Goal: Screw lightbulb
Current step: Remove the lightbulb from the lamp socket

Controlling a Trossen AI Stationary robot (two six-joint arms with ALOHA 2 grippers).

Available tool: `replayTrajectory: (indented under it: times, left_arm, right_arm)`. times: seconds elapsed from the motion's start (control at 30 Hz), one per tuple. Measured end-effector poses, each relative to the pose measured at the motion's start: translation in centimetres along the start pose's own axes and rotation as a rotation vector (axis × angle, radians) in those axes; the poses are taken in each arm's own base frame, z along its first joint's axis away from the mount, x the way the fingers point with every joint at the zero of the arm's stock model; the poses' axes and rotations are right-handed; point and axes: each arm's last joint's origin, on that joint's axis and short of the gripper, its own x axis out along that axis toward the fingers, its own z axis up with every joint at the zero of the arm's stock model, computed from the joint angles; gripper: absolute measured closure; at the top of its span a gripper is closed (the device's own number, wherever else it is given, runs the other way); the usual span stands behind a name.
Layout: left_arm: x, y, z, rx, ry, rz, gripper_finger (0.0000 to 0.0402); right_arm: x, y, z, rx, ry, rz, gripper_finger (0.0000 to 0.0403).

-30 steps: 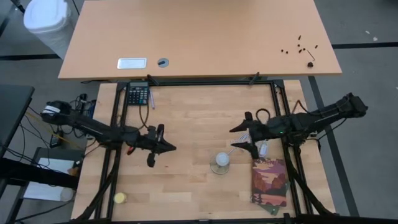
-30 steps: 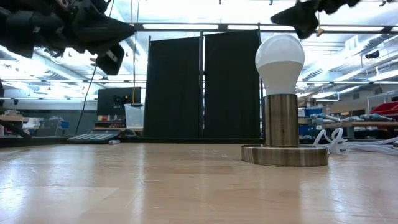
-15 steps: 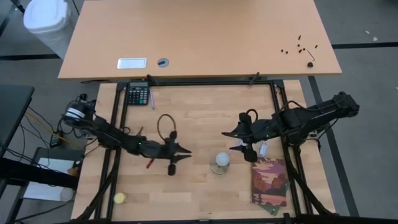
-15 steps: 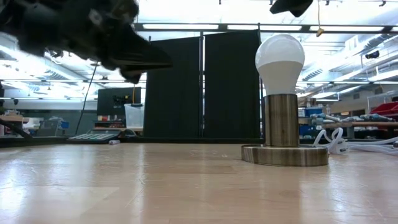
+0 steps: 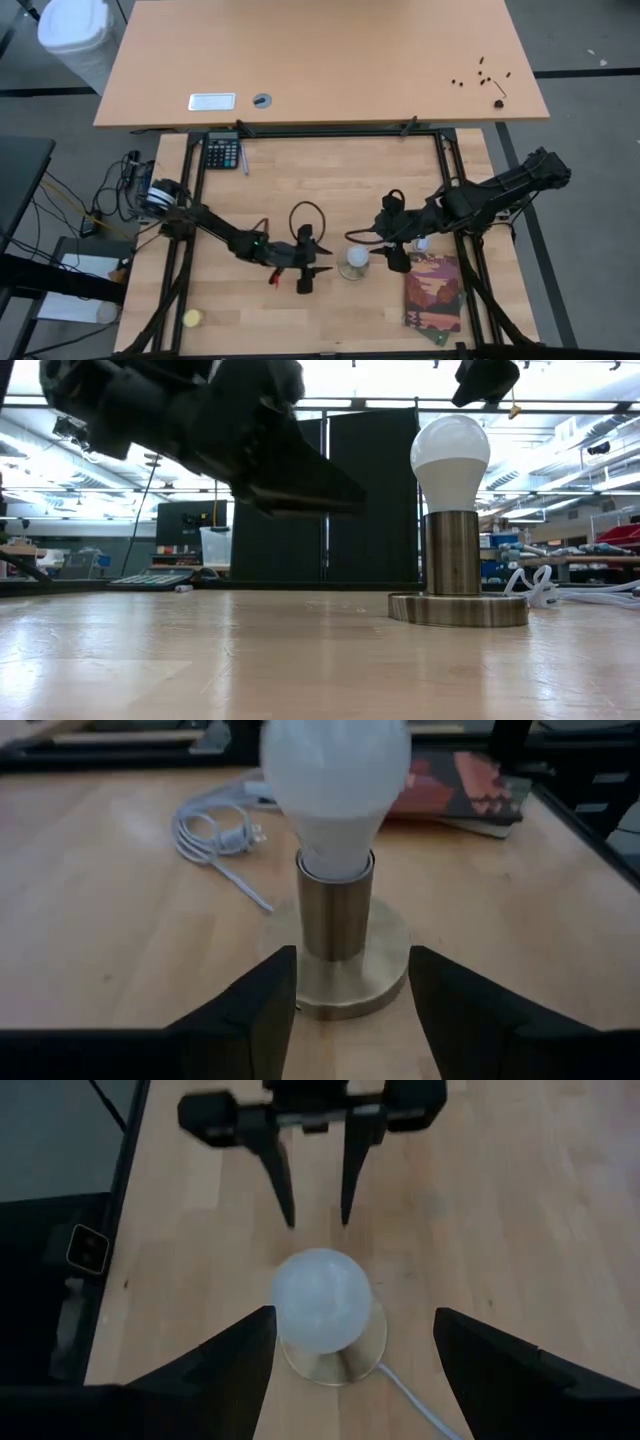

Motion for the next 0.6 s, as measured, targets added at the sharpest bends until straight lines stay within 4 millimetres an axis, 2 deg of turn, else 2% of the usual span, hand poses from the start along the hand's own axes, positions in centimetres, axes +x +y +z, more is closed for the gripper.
replayTrajectory:
  times: [0.23,0.6]
  left_arm:
    - [2.9,-0.7,-1.1,-0.037,-0.026,0.011,0.0203]
    - [5.8,-1.2,-1.4,-0.054,-0.073,0.077,0.0200]
  right_arm:
    - [0.5,0.1,0.2,0.007,-0.007,0.002,0.0122]
    - [0.7,0.1,0.2,0.015,0.000,-0.002,0.0122]
